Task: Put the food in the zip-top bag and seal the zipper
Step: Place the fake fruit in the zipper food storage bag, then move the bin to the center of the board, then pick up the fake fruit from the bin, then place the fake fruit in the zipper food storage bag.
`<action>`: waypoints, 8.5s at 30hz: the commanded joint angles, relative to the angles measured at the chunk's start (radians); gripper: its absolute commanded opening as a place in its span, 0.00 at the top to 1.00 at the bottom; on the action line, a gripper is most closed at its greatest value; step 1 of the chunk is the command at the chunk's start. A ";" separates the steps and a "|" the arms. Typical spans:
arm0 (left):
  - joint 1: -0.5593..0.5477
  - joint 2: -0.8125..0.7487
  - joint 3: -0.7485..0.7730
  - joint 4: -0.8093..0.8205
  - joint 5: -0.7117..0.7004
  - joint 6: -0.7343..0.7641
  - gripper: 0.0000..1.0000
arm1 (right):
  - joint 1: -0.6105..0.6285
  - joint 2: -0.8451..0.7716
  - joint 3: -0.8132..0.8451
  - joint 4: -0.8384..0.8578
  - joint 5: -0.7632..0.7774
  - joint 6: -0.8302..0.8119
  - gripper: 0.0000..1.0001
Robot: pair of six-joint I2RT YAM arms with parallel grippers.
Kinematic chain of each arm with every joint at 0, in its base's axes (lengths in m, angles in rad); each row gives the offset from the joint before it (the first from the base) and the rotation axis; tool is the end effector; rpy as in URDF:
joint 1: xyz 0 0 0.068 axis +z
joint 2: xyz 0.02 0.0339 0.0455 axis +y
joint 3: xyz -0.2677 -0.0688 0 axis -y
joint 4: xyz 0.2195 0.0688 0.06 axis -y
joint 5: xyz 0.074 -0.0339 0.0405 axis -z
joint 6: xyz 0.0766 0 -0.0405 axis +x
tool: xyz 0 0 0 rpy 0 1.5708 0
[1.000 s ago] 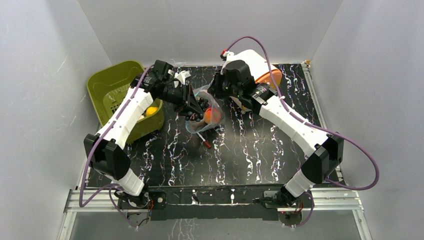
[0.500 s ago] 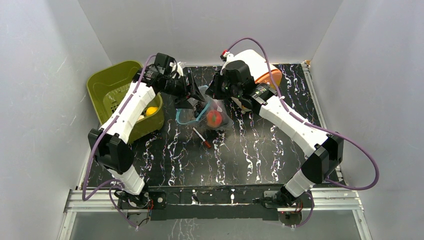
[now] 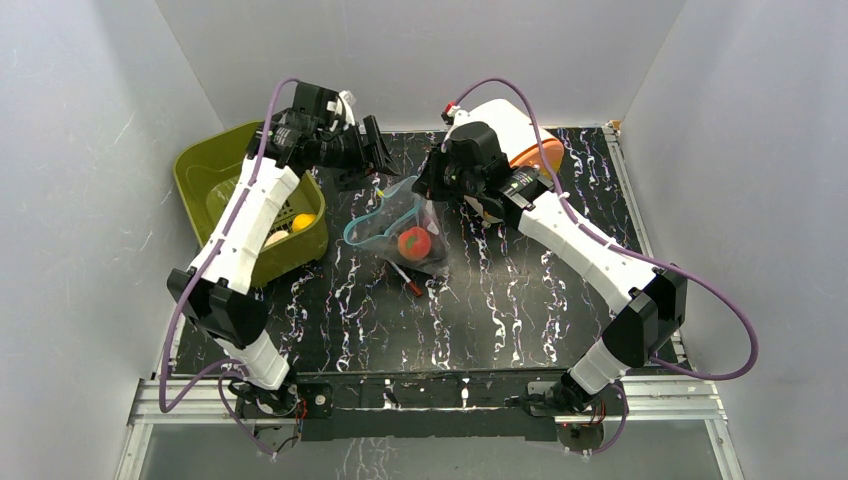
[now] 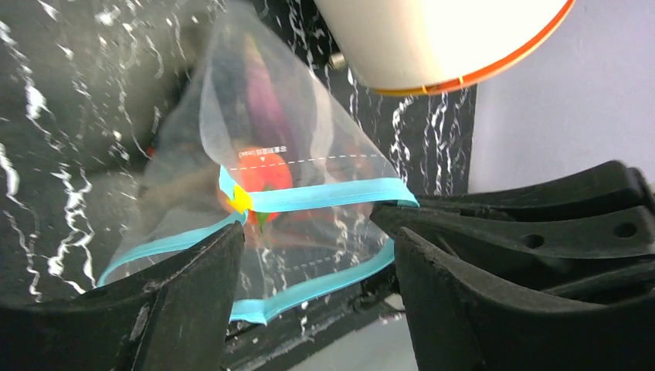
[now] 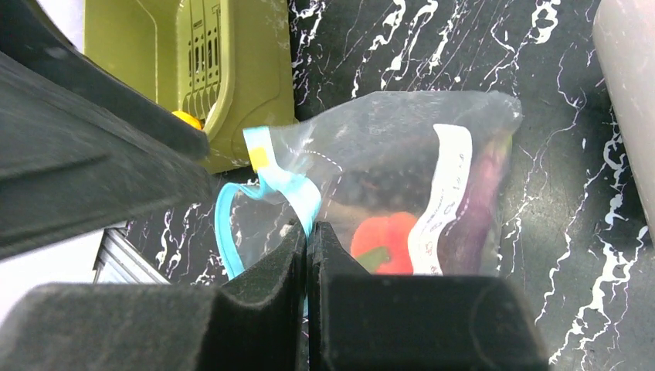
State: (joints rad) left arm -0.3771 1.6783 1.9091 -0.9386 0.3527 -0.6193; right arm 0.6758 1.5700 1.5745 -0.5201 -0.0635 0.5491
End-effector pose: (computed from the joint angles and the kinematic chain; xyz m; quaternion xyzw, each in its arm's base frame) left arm 0.3245 -0.1570 0.3934 -0.0352 0.8966 -0.3367 0.2855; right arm 0.2856 0.2352 0.3680 -0.0706 0.8608 0.3117 0.3960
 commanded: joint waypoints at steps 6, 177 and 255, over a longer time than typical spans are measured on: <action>-0.003 -0.086 0.087 -0.041 -0.312 0.062 0.30 | 0.000 -0.045 0.052 0.010 0.006 0.009 1.00; 0.487 0.303 -0.368 0.479 -0.884 0.931 0.58 | -0.056 -0.177 0.074 -0.036 0.184 -0.233 1.00; 0.091 -0.237 -0.415 0.846 0.508 0.042 0.70 | -0.077 0.018 0.194 -0.089 0.036 0.173 1.00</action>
State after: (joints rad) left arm -0.2363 1.5478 1.5730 -0.2157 0.7853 -0.6640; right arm 0.6064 1.5978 1.7004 -0.6922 -0.0040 0.6994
